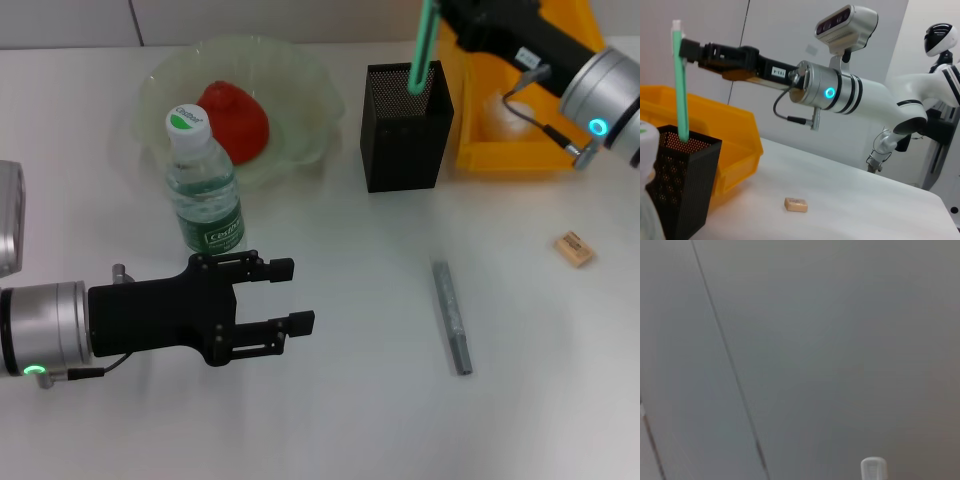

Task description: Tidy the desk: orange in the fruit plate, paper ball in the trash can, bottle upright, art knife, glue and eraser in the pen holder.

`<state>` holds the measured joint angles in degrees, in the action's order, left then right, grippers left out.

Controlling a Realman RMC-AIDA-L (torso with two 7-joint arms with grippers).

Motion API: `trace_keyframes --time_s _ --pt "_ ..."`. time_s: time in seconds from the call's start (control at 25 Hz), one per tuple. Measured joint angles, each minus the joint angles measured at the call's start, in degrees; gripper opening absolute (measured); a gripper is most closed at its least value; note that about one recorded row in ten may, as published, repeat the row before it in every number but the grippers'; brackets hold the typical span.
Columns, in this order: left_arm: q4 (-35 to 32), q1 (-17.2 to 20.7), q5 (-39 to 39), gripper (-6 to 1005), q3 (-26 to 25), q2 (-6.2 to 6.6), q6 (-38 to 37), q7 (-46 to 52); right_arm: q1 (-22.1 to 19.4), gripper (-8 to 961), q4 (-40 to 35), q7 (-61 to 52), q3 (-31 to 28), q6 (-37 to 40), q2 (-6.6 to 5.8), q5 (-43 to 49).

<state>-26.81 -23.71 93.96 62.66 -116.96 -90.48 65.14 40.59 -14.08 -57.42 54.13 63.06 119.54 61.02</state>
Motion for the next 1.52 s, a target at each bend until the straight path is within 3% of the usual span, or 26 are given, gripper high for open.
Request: trace_keyframes --time_s 0.24,0.4,0.52,0.56,0.6,0.64,0.76,0.8,0.84,1.0,1.28,1.52 --pt "0.0 -0.1 0.0 687 0.0 -0.02 0.4 -0.1 -0.6 219 -1.0 -3.1 3.3 0.3 -0.10 0.0" --pt "0.0 0.1 0.0 687 0.0 0.03 0.5 -0.2 -3.5 228 -5.7 -7.4 6.3 1.2 -0.39 0.9" --pt "0.0 0.2 0.0 687 0.0 0.11 0.5 -0.3 -5.5 352 -10.5 -11.4 7.2 3.1 -0.58 4.2" --pt "0.0 0.2 0.1 687 0.0 0.12 0.5 -0.2 -6.7 394 -14.0 -14.8 7.4 4.5 -0.78 7.4" --pt "0.0 0.2 0.1 687 0.0 0.14 0.3 -0.2 -9.0 435 -22.7 -23.9 7.2 7.5 -1.36 15.7" --pt "0.0 0.2 0.1 687 0.0 0.14 0.3 -0.2 -9.0 468 -22.7 -23.9 7.2 7.5 -1.36 15.7" --pt "0.0 0.2 0.2 688 0.0 0.23 0.2 -0.3 -10.8 565 -39.1 -43.9 5.7 13.0 -2.21 32.9" --pt "0.0 0.2 0.3 688 0.0 0.27 0.2 -0.2 -10.3 598 -49.4 -58.2 3.6 18.9 -2.43 46.1" --pt "0.0 0.2 0.3 688 0.0 0.27 0.2 -0.2 -10.3 596 -49.4 -58.2 3.6 18.9 -2.43 46.1" --pt "-0.1 -0.1 0.4 688 0.0 0.34 0.2 -0.2 -5.8 585 -64.5 -78.9 2.5 33.0 -2.44 69.4" --pt "-0.4 -0.1 0.4 687 0.0 0.39 0.2 -0.1 -0.2 555 -67.2 -88.9 3.8 40.5 -1.63 83.0" --pt "-0.5 -0.9 0.5 688 0.4 0.44 0.1 0.2 2.1 530 -63.3 -93.2 10.7 40.4 -0.59 91.9"
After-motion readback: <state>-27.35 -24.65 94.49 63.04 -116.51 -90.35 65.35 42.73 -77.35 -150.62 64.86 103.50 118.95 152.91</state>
